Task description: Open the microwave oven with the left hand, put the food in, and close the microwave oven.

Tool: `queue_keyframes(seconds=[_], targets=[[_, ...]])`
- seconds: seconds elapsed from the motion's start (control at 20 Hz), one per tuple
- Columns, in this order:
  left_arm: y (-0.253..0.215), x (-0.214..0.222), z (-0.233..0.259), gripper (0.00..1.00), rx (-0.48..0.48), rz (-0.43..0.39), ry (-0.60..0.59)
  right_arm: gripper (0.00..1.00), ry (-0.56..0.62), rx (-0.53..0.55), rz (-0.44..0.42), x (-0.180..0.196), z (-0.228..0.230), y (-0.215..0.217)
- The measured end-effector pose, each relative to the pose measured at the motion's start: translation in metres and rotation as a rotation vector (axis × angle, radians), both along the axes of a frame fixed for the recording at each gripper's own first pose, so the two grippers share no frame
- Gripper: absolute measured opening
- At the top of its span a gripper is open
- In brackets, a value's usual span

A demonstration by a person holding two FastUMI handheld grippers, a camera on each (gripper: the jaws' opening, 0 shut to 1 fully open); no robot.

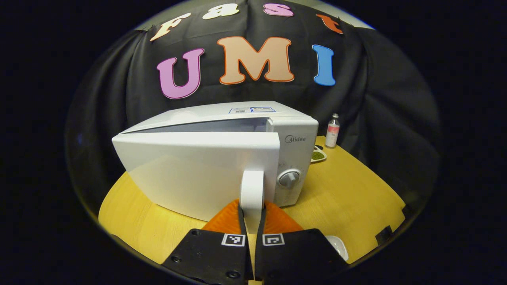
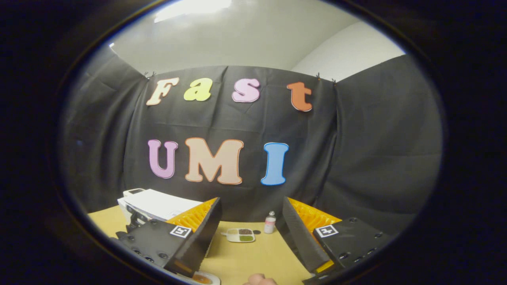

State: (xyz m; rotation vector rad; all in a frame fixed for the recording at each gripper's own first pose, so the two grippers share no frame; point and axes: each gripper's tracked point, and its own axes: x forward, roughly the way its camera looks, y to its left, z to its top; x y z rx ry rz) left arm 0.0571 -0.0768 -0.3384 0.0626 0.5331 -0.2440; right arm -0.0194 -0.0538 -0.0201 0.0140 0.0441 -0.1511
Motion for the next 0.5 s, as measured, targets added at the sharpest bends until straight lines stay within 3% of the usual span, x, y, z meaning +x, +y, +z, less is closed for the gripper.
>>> queue_keyframes(seconds=[0.3,0.5], targets=[[0.039,-0.053,0.005,0.01,-0.021,0.017,0.021,0.98,0.024,0.011,0.072,0.018,-0.011,0.047],[0.072,-0.086,0.009,0.01,-0.026,0.012,0.025,0.97,0.038,0.089,0.106,0.028,-0.019,0.090]])
